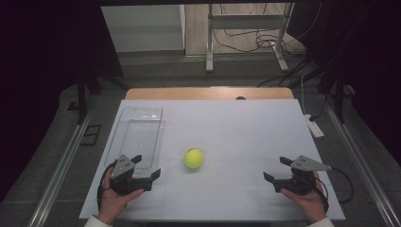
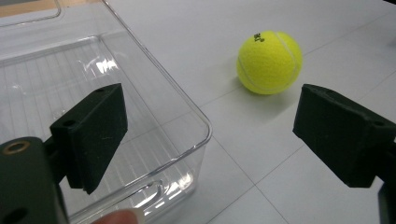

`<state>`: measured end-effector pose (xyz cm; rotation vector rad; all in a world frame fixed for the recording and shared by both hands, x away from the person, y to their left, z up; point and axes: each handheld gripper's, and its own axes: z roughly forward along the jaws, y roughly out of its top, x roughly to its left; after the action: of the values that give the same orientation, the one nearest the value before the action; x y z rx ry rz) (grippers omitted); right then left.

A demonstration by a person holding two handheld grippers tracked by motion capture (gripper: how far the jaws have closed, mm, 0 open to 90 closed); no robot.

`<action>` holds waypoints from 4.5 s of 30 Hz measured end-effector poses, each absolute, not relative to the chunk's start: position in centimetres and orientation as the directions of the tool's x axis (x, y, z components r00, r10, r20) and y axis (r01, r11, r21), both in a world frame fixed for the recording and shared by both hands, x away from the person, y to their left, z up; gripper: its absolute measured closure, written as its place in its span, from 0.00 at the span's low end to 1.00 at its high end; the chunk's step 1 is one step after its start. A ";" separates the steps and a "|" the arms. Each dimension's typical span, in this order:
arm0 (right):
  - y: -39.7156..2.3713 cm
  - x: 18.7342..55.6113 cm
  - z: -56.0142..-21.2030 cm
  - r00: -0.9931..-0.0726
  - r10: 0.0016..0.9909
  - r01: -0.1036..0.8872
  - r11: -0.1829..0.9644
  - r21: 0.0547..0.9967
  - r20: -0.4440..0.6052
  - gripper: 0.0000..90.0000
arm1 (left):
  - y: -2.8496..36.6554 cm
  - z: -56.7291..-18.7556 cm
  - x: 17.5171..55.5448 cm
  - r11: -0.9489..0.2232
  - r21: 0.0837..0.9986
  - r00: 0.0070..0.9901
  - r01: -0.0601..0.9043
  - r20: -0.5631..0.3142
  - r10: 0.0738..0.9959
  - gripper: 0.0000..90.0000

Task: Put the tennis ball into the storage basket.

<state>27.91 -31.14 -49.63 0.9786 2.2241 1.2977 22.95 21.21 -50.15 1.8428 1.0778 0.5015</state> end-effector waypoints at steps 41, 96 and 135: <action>-30.8 27.8 -49.6 -0.685 0.728 0.373 0.337 0.864 0.012 0.13 | 21.0 -50.0 22.6 -0.214 0.866 0.550 0.453 -0.082 0.831 0.12; -30.6 28.0 -49.9 -0.693 0.721 0.382 0.350 0.856 0.015 0.13 | 19.5 -45.3 23.7 -0.259 0.846 0.580 0.466 -0.071 0.812 0.12; -30.6 28.1 -50.0 -0.691 0.722 0.388 0.351 0.852 0.017 0.13 | 17.8 -44.3 26.1 -0.315 0.810 0.634 0.494 -0.088 0.768 0.12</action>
<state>28.14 -30.60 -50.03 0.9767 2.2566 1.2736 26.09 17.81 -44.34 1.9837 0.9906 0.3971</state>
